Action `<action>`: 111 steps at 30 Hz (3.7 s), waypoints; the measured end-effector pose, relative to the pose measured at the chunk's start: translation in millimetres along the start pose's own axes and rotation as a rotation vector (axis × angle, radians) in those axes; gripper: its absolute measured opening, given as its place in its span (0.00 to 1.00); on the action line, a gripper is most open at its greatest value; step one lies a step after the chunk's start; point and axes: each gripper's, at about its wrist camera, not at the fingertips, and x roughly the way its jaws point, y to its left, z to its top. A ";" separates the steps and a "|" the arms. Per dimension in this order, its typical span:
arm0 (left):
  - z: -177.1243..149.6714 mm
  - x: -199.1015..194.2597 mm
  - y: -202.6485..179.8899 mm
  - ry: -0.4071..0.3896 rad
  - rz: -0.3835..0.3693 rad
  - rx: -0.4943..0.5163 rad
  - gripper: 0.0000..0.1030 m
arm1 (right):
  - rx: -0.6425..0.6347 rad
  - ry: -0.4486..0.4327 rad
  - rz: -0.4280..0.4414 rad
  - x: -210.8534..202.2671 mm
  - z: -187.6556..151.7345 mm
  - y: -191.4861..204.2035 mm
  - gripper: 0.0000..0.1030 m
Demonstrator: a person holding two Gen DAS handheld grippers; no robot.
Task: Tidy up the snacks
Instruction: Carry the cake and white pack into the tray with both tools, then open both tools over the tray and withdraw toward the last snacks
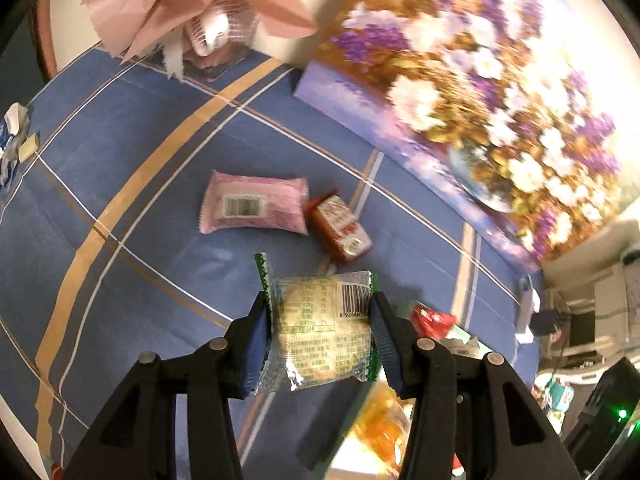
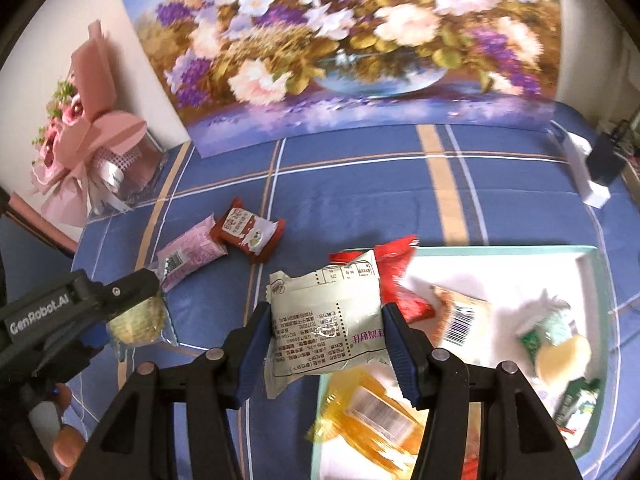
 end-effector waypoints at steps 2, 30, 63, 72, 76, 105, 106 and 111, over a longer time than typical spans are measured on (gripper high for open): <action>-7.2 -6.2 -11.3 -0.001 -0.005 0.029 0.49 | 0.019 -0.007 -0.004 -8.4 -2.0 -5.1 0.57; -103.9 -13.0 -66.1 0.119 -0.067 0.229 0.49 | 0.142 -0.010 -0.105 -70.7 -73.7 -74.5 0.57; -145.1 43.5 -70.1 0.281 -0.053 0.251 0.51 | 0.184 0.180 -0.261 -20.9 -105.9 -111.8 0.59; -144.9 41.4 -67.3 0.312 -0.074 0.226 0.70 | 0.190 0.189 -0.257 -20.5 -107.9 -112.3 0.60; -142.6 32.1 -71.3 0.297 -0.083 0.238 0.70 | 0.196 0.182 -0.255 -23.6 -106.5 -116.1 0.62; -102.8 13.2 -30.1 0.034 0.305 0.255 0.94 | 0.218 0.087 -0.179 -34.0 -95.8 -115.0 1.00; -102.0 12.5 -29.3 0.030 0.310 0.257 0.94 | 0.214 0.080 -0.175 -34.6 -94.7 -113.4 1.00; -98.5 10.9 -29.5 0.022 0.334 0.250 0.94 | 0.178 0.045 -0.152 -38.1 -89.4 -102.1 1.00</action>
